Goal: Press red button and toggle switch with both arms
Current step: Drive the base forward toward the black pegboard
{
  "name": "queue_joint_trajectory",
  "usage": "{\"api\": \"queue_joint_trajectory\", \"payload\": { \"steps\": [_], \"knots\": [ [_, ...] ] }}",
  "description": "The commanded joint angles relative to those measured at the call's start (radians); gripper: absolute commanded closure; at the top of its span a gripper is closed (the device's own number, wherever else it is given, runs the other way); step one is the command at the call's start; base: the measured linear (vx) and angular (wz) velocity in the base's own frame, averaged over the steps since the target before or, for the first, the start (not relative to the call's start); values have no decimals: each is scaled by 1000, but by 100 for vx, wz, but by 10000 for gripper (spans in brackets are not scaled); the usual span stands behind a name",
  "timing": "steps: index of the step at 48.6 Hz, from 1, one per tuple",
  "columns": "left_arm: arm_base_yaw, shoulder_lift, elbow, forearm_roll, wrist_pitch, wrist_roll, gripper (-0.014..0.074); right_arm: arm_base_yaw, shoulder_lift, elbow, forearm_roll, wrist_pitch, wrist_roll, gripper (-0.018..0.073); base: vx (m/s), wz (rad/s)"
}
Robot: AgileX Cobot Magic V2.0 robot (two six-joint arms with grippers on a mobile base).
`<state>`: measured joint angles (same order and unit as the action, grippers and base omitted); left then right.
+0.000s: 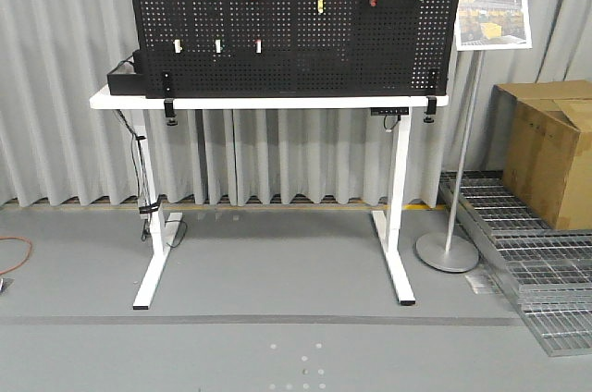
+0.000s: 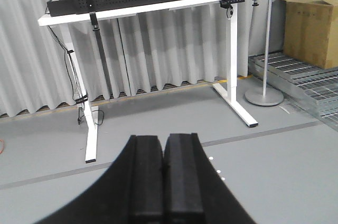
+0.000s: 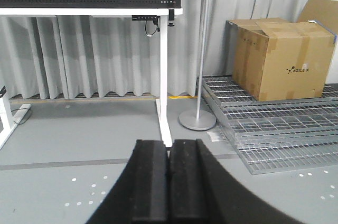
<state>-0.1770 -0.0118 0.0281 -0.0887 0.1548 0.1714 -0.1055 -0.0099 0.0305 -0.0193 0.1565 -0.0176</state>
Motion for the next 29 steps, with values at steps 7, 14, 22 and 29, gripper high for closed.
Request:
{"api": "queue_joint_trajectory", "payload": {
  "steps": [7, 14, 22, 29],
  "knots": [
    [2, -16, 33, -4, -83, -12, 594, -5, -17, 11, -7, -84, -4, 562, 0, 0],
    [2, -16, 33, -4, -83, -12, 594, -5, -17, 11, -7, -84, -4, 562, 0, 0],
    [2, -16, 33, -4, -83, -12, 594, -5, -17, 11, -7, -87, -4, 562, 0, 0],
    [2, -16, 33, -4, -83, -12, 594, -5, -17, 11, -7, -87, -4, 562, 0, 1]
  ]
}}
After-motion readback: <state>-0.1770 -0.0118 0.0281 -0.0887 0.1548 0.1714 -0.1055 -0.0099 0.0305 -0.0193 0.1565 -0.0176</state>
